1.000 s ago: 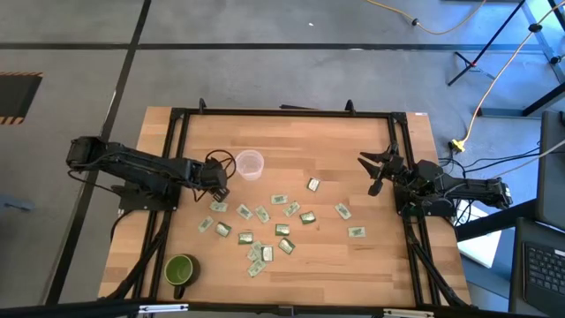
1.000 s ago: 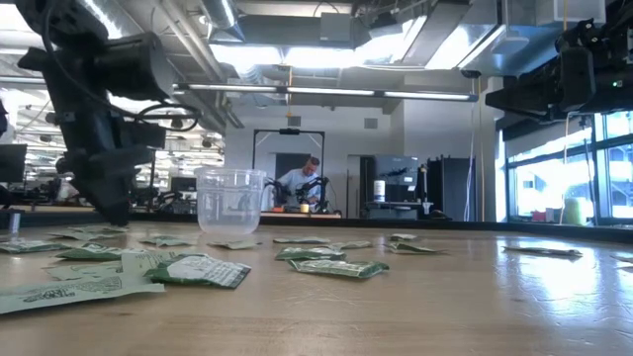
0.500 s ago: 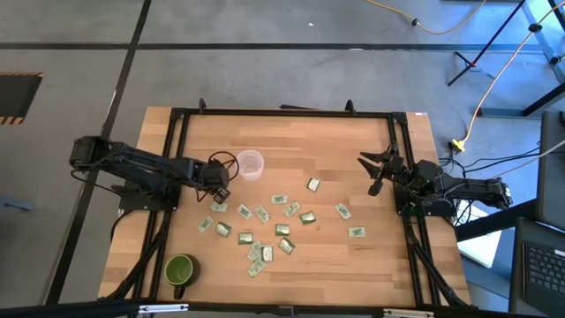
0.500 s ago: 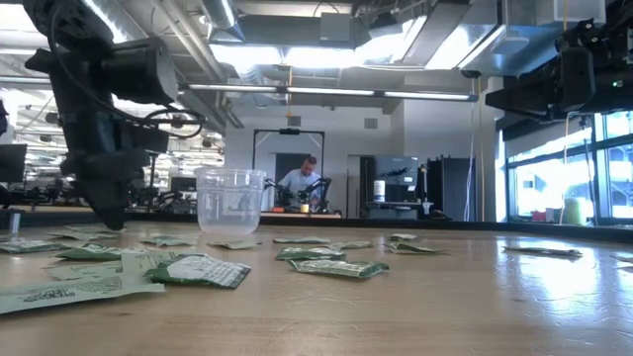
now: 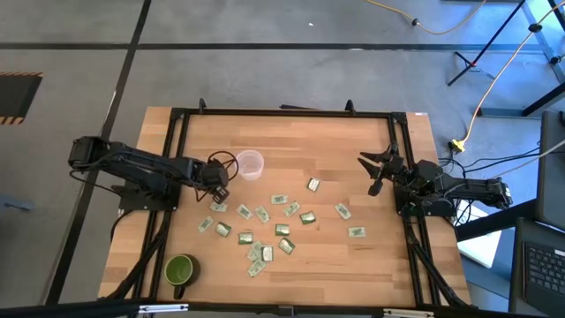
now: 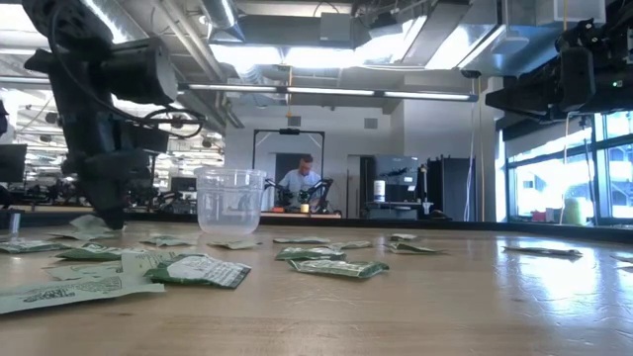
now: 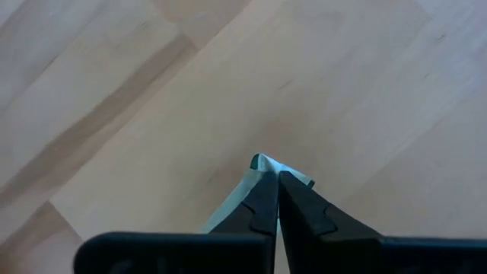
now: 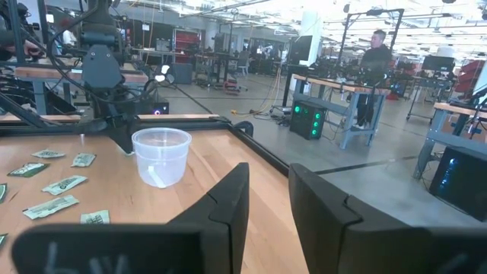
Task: Pick and place Stevia / Truvia into bins
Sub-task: Put the light green stevia packet into the transparent container
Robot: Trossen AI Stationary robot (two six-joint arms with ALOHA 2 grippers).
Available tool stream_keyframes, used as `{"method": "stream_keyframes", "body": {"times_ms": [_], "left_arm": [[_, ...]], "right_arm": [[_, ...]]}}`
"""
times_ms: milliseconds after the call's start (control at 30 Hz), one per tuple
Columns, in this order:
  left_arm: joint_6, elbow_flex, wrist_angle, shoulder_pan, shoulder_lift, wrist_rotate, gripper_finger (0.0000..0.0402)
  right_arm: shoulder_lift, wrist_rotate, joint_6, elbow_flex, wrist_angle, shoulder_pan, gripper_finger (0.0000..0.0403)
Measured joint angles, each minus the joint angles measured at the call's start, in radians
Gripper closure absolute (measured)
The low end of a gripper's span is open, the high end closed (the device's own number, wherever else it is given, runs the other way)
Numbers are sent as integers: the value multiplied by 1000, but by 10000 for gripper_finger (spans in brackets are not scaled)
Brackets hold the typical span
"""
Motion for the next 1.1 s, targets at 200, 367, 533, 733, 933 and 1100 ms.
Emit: {"method": "stream_keyframes", "body": {"times_ms": [200,367,533,733,933,1100], "left_arm": [[37,66,-13,0,-26,94,399],[62,130,-7,0,-42,133,397],[162,217,-2,0,-65,252,399],[342,303,138,0,-83,204,396],[494,314,272,18,-83,47,394],[497,314,275,64,-46,-21,394]], "right_arm": [[0,0,0,0,0,0,304],[0,0,0,0,0,0,304],[0,0,0,0,0,0,304],[0,0,0,0,0,0,304],[0,-2,4,0,0,0,304],[2,-54,38,0,-2,0,304]]}}
